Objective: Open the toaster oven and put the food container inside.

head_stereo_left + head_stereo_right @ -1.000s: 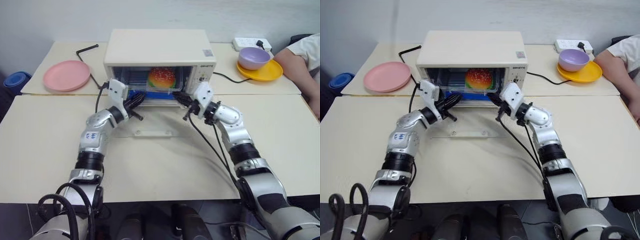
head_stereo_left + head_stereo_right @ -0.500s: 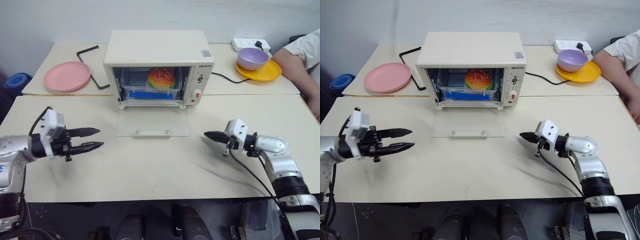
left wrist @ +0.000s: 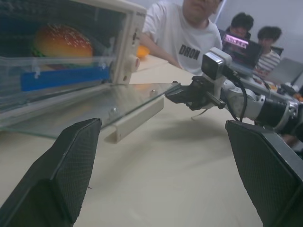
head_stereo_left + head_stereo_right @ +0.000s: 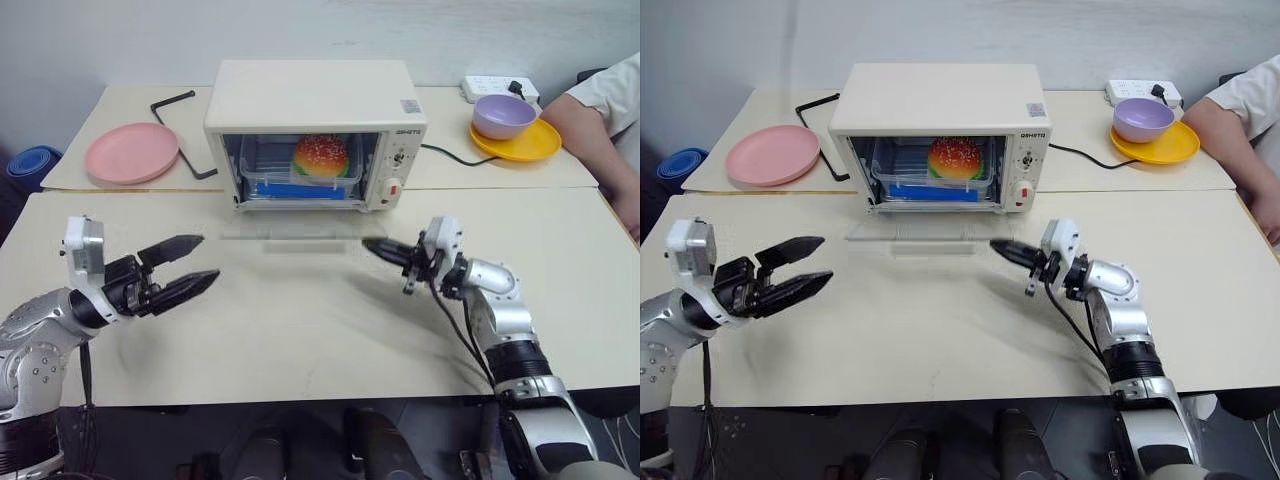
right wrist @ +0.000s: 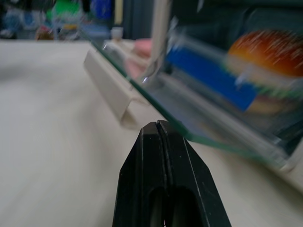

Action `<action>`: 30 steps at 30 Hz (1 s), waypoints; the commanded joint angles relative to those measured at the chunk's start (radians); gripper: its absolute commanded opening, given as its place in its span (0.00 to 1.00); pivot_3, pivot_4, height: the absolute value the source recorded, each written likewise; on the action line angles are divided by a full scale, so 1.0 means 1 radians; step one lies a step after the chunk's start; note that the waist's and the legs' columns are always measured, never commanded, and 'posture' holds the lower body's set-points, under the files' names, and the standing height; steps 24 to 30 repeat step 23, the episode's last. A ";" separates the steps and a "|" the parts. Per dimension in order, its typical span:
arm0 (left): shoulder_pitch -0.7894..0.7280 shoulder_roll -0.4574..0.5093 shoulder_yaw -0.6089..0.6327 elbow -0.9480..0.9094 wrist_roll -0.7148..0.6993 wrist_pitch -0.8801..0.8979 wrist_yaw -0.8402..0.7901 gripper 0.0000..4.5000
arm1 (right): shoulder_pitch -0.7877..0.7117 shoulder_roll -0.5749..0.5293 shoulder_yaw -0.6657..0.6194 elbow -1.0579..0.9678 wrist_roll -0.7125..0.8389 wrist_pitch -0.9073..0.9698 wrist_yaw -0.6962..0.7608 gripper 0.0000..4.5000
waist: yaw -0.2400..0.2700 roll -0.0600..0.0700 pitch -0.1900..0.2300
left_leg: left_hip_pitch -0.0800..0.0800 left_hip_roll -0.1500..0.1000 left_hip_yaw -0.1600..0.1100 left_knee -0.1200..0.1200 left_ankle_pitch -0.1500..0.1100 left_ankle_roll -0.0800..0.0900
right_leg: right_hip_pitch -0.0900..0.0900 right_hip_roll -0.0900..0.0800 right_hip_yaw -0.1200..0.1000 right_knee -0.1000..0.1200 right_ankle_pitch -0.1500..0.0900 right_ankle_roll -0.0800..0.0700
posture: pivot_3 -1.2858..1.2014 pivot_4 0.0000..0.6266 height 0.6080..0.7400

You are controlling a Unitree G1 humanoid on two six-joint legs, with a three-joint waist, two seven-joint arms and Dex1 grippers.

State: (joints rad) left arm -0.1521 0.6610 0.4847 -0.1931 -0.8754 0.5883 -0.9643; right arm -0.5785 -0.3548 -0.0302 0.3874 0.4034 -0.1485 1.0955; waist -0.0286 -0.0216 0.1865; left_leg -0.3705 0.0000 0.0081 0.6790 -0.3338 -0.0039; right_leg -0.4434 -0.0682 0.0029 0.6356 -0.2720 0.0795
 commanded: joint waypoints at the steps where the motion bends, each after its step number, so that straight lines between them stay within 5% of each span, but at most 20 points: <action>1: -0.058 -0.075 0.060 -0.017 -0.022 -0.049 0.172 0.99 | -0.085 0.056 -0.084 -0.088 0.099 0.048 -0.115 0.00 | 0.000 0.000 0.000 | 0.000 0.000 0.000 0.000 0.000 0.000 | 0.000 0.000 0.000 0.000 0.000 0.000 | 0.52 0.24 1.00; 6: -0.081 -0.086 0.004 0.017 0.140 -0.165 0.236 0.99 | -0.187 0.089 -0.140 -0.097 0.131 0.120 -0.242 0.00 | -0.001 0.000 0.000 | 0.000 0.000 0.001 0.000 0.002 -0.003 | -0.001 0.001 0.000 0.002 0.000 0.000 | 0.52 0.24 1.00; 9: -0.046 -0.049 -0.036 0.034 0.231 -0.261 0.172 0.99 | -0.163 0.017 -0.115 -0.123 0.118 0.188 -0.181 0.00 | 0.002 0.000 0.000 | -0.001 0.000 0.001 -0.001 0.002 -0.004 | -0.001 0.001 0.000 0.001 0.000 0.000 | 0.52 0.24 1.00; 15: 0.110 0.116 -0.078 0.150 0.430 -0.450 0.014 1.00 | 0.063 -0.198 -0.032 -0.263 0.043 0.126 0.074 0.34 | 0.002 0.000 0.000 | -0.003 -0.001 0.003 -0.005 0.000 0.000 | -0.001 0.000 0.000 -0.008 0.000 0.001 | 0.52 0.24 1.00; 23: 0.300 0.130 -0.032 0.141 0.458 -0.569 -0.044 1.00 | 0.340 -0.326 -0.045 -0.299 0.018 -0.005 0.234 0.95 | 0.001 0.000 0.000 | 0.002 -0.001 0.005 -0.013 -0.001 0.004 | -0.001 -0.001 0.001 -0.010 0.000 0.000 | 0.52 0.24 1.00; 30: 0.300 0.130 -0.032 0.141 0.458 -0.569 -0.044 1.00 | 0.340 -0.326 -0.045 -0.299 0.018 -0.005 0.234 0.95 | 0.001 0.000 0.000 | 0.002 -0.001 0.005 -0.013 -0.001 0.004 | -0.001 -0.001 0.001 -0.010 0.000 0.000 | 0.52 0.24 1.00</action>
